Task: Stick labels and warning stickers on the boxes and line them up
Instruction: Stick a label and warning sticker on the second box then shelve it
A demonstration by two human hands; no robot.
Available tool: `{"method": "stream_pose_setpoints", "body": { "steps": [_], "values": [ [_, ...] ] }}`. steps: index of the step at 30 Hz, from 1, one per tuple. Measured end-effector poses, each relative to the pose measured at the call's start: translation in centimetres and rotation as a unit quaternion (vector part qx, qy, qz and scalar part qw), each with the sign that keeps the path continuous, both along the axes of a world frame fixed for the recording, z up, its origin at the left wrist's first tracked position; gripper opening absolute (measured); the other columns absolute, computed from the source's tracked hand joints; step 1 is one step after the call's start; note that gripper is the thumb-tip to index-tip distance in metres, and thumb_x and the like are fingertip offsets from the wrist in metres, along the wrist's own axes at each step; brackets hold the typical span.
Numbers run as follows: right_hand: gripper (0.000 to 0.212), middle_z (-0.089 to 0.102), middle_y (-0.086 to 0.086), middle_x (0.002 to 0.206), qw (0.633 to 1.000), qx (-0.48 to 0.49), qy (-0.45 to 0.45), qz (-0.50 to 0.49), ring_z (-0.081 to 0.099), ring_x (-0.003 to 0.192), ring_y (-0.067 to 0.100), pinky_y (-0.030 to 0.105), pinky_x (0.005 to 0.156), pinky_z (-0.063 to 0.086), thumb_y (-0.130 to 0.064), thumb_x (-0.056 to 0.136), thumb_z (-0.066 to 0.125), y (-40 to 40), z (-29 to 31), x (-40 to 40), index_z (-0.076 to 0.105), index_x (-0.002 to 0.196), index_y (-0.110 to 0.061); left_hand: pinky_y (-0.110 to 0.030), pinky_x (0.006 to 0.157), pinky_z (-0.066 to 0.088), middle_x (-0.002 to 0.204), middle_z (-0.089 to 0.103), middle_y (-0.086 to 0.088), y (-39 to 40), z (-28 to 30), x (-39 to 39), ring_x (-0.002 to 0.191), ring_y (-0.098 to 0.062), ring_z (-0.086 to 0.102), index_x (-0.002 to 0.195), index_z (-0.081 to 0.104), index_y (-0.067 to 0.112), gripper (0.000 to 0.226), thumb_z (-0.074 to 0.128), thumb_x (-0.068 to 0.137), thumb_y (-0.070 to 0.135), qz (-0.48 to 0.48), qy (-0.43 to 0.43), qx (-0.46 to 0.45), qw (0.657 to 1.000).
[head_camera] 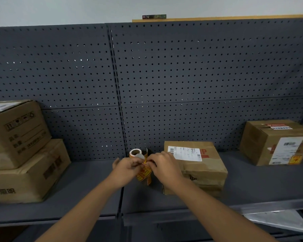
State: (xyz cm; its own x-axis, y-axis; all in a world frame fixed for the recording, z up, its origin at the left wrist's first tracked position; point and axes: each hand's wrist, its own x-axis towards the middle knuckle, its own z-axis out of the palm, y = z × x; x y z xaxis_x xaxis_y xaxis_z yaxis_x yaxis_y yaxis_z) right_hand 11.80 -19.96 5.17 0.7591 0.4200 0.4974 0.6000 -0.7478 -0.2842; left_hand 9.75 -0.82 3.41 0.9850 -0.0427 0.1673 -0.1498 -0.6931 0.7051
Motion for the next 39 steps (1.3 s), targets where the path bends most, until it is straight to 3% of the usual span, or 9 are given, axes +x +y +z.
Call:
{"method": "stream_pose_setpoints", "body": {
  "steps": [4, 7, 15, 17, 20, 25, 30, 34, 39],
  "values": [
    [0.026, 0.075, -0.002, 0.094, 1.000, 0.009, 0.000, 0.009, 0.061, 0.092, 0.019, 0.036, 0.084, 0.047, -0.045, 0.098, 0.062, 0.3, -0.1, 0.1, 0.076, 0.106, -0.025, -0.043, 0.104, 0.054, 0.099, 0.077, 0.022, 0.3, -0.3, 0.3, 0.102, 0.001, 0.071, 0.097, 0.073, 0.054, 0.018, 0.067, 0.088, 0.039, -0.007, -0.006, -0.050, 0.999],
    [0.029, 0.075, -0.001, 0.094, 1.000, 0.009, -0.004, 0.010, 0.062, 0.092, 0.020, 0.037, 0.084, 0.047, -0.048, 0.098, 0.061, 0.3, -0.2, 0.3, 0.076, 0.105, -0.025, -0.037, 0.103, 0.055, 0.102, 0.076, 0.024, 0.1, -0.4, 0.5, 0.104, 0.004, 0.070, 0.096, 0.071, 0.055, 0.027, 0.071, 0.094, 0.028, 0.006, -0.020, -0.035, 0.999],
    [0.028, 0.076, -0.003, 0.101, 1.000, -0.016, -0.003, 0.001, 0.061, 0.099, 0.020, 0.038, 0.092, 0.042, -0.046, 0.100, 0.058, 0.0, -0.1, 0.6, 0.076, 0.109, -0.027, -0.034, 0.098, 0.057, 0.099, 0.075, 0.022, -0.1, -0.8, 0.5, 0.102, 0.002, 0.069, 0.099, 0.072, 0.049, 0.026, 0.066, 0.099, 0.024, -0.024, -0.030, -0.008, 0.999],
    [0.027, 0.075, -0.003, 0.100, 1.000, -0.024, -0.010, -0.002, 0.061, 0.098, 0.020, 0.038, 0.093, 0.044, -0.044, 0.101, 0.057, 0.0, -0.1, 0.6, 0.076, 0.108, -0.026, -0.038, 0.093, 0.058, 0.097, 0.076, 0.017, -0.2, -0.8, 0.6, 0.097, -0.003, 0.070, 0.100, 0.074, 0.042, 0.025, 0.063, 0.099, 0.020, -0.043, -0.022, -0.039, 0.998],
    [0.027, 0.076, -0.001, 0.097, 0.999, -0.026, -0.027, -0.006, 0.062, 0.094, 0.021, 0.040, 0.090, 0.046, -0.041, 0.100, 0.057, 0.1, 0.0, 0.5, 0.077, 0.106, -0.025, -0.030, 0.080, 0.056, 0.088, 0.073, 0.011, -0.6, -0.7, 0.6, 0.085, -0.004, 0.065, 0.096, 0.074, 0.025, 0.030, 0.058, 0.100, 0.001, -0.056, -0.030, -0.076, 0.995],
    [0.030, 0.075, 0.001, 0.092, 0.997, -0.060, -0.049, -0.003, 0.063, 0.090, 0.023, 0.041, 0.090, 0.047, -0.038, 0.100, 0.052, 0.1, 0.0, 0.4, 0.077, 0.102, -0.022, -0.033, 0.083, 0.056, 0.094, 0.072, -0.007, -0.7, -1.0, 0.8, 0.087, -0.007, 0.065, 0.101, 0.073, 0.012, 0.020, 0.058, 0.100, -0.001, -0.065, -0.032, -0.086, 0.994],
    [0.035, 0.074, 0.000, 0.088, 0.995, -0.074, -0.060, -0.006, 0.063, 0.087, 0.021, 0.039, 0.089, 0.044, -0.039, 0.101, 0.048, 0.0, -0.2, 0.5, 0.078, 0.098, -0.022, -0.027, 0.088, 0.057, 0.098, 0.076, 0.008, -1.0, -1.0, 0.6, 0.098, -0.009, 0.071, 0.105, 0.075, 0.025, 0.027, 0.059, 0.101, 0.003, -0.063, -0.032, -0.093, 0.993],
    [0.033, 0.073, -0.002, 0.080, 0.994, -0.078, -0.077, -0.007, 0.063, 0.080, 0.021, 0.039, 0.082, 0.046, -0.037, 0.099, 0.050, 0.0, -0.4, 0.5, 0.077, 0.088, -0.021, -0.017, 0.083, 0.054, 0.093, 0.075, 0.019, -1.5, -0.8, 0.4, 0.092, 0.000, 0.070, 0.098, 0.073, 0.034, 0.030, 0.063, 0.100, 0.005, -0.046, -0.052, -0.090, 0.994],
    [0.030, 0.072, -0.002, 0.076, 0.995, -0.074, -0.068, -0.011, 0.061, 0.077, 0.020, 0.038, 0.081, 0.046, -0.036, 0.098, 0.053, -0.2, -0.3, 0.6, 0.074, 0.083, -0.021, -0.020, 0.081, 0.056, 0.090, 0.074, 0.017, -1.7, -1.0, 0.2, 0.090, -0.003, 0.069, 0.095, 0.073, 0.030, 0.024, 0.062, 0.101, 0.009, -0.042, -0.052, -0.114, 0.991]
  ]
}}
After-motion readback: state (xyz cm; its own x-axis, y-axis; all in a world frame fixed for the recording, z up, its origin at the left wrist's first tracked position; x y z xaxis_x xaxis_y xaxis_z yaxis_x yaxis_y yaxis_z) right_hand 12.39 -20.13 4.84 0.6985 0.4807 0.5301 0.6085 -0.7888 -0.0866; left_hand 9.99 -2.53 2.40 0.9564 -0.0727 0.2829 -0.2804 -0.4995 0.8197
